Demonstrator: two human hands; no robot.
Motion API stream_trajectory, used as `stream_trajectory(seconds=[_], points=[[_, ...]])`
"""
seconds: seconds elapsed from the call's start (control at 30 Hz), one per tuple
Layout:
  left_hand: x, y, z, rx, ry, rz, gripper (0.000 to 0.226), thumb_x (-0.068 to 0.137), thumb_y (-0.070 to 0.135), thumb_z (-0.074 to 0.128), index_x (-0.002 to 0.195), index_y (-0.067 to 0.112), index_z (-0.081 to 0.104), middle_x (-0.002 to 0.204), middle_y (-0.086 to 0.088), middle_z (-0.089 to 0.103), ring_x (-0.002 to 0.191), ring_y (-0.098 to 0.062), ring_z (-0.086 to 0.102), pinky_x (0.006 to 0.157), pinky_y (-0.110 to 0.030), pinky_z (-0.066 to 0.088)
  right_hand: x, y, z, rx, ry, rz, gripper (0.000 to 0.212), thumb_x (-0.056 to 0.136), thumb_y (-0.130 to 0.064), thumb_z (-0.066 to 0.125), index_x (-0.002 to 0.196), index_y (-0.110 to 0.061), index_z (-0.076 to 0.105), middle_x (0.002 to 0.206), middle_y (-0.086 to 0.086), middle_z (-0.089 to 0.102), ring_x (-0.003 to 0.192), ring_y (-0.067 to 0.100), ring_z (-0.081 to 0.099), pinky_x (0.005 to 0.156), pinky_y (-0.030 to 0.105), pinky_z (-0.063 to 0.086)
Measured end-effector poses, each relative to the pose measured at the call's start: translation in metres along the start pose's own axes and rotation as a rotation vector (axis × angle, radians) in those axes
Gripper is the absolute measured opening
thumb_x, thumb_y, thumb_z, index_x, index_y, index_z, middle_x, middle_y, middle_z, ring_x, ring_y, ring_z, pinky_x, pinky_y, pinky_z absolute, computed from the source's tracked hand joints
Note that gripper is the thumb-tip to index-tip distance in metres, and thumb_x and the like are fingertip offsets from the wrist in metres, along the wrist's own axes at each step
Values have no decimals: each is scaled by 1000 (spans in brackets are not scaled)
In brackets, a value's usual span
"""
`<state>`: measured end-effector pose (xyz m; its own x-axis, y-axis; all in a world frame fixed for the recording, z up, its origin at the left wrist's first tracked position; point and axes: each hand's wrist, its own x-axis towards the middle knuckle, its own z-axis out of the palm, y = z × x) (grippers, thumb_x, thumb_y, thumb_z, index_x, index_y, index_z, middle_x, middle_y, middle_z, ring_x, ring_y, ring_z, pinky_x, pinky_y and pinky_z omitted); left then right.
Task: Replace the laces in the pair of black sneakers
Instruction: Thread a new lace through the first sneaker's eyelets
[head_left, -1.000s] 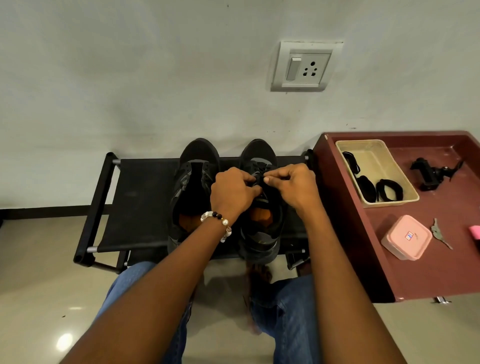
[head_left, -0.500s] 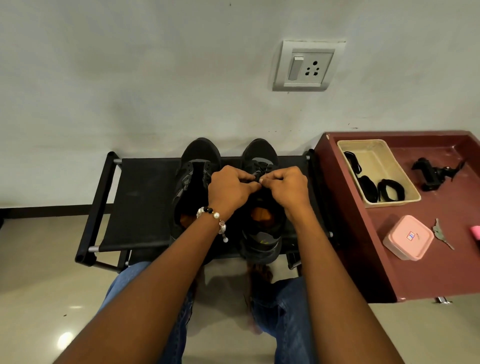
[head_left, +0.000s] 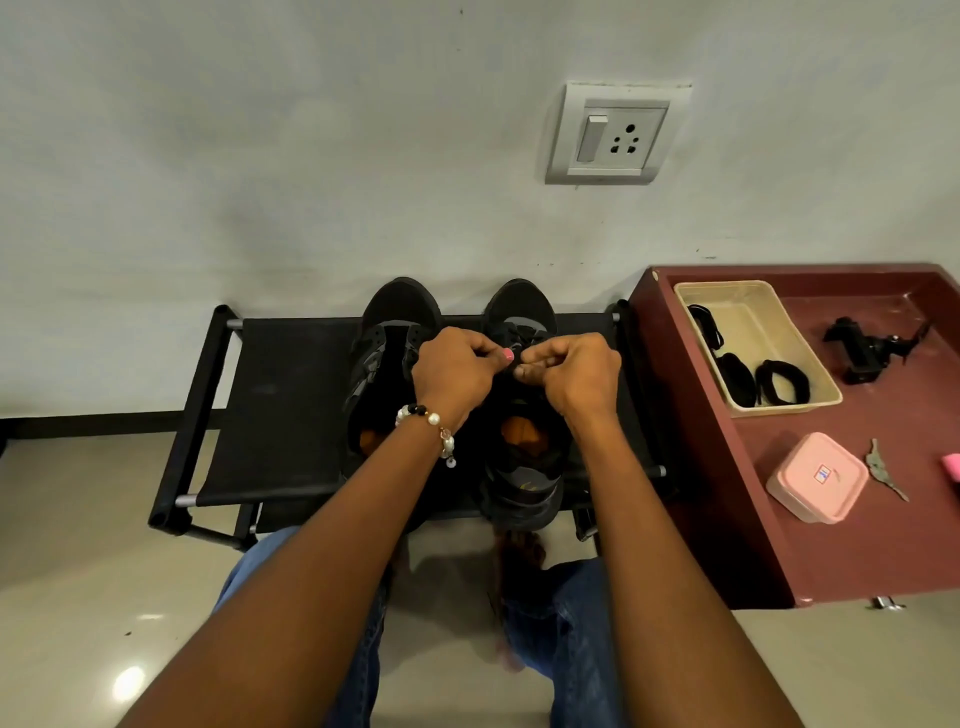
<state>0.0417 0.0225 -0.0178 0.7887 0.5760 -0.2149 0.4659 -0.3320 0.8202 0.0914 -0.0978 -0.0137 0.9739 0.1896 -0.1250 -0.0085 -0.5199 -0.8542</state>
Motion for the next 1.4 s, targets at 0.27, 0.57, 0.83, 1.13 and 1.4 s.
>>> stream_trajectory(seconds=[0.27, 0.57, 0.83, 1.13, 1.4], points=[[2, 4, 4, 207, -24, 28, 26, 95, 38, 58, 82, 18, 70, 76, 1, 64, 69, -16, 56, 61, -28, 38, -1, 0, -9, -23, -143, -115, 58, 75, -2, 79, 128, -14, 57, 77, -9, 68, 79, 3, 62, 85, 17, 48], [14, 2, -1, -204, 85, -93, 35, 98, 26, 48, 84, -2, 63, 87, -20, 68, 73, -26, 66, 68, -51, 58, -16, 9, -18, -440, -96, -3, 43, 75, -39, 80, 90, -12, 51, 98, 12, 61, 91, 31, 61, 69, 36, 48], [6, 45, -60, -1065, 226, 35, 13, 100, 15, 46, 90, 10, 52, 64, -3, 54, 50, -14, 48, 53, -31, 50, -27, 9, -14, -521, -206, 143, 33, 91, -29, 63, 109, -1, 58, 113, 19, 59, 100, 39, 59, 73, 34, 44], [7, 16, -28, 651, -268, 403, 17, 94, 20, 61, 98, 11, 75, 101, -7, 72, 95, -24, 64, 88, -33, 51, -25, 6, -6, -377, -239, 235, 8, 89, -14, 56, 91, -7, 53, 112, 22, 58, 98, 39, 58, 73, 34, 45], [8, 23, -36, -234, -69, 77, 22, 98, 18, 51, 81, 16, 65, 85, 1, 67, 81, -15, 60, 65, -24, 42, -25, 8, -3, -313, -189, 272, 9, 90, -14, 55, 91, -7, 50, 109, 17, 58, 100, 36, 58, 76, 33, 46]])
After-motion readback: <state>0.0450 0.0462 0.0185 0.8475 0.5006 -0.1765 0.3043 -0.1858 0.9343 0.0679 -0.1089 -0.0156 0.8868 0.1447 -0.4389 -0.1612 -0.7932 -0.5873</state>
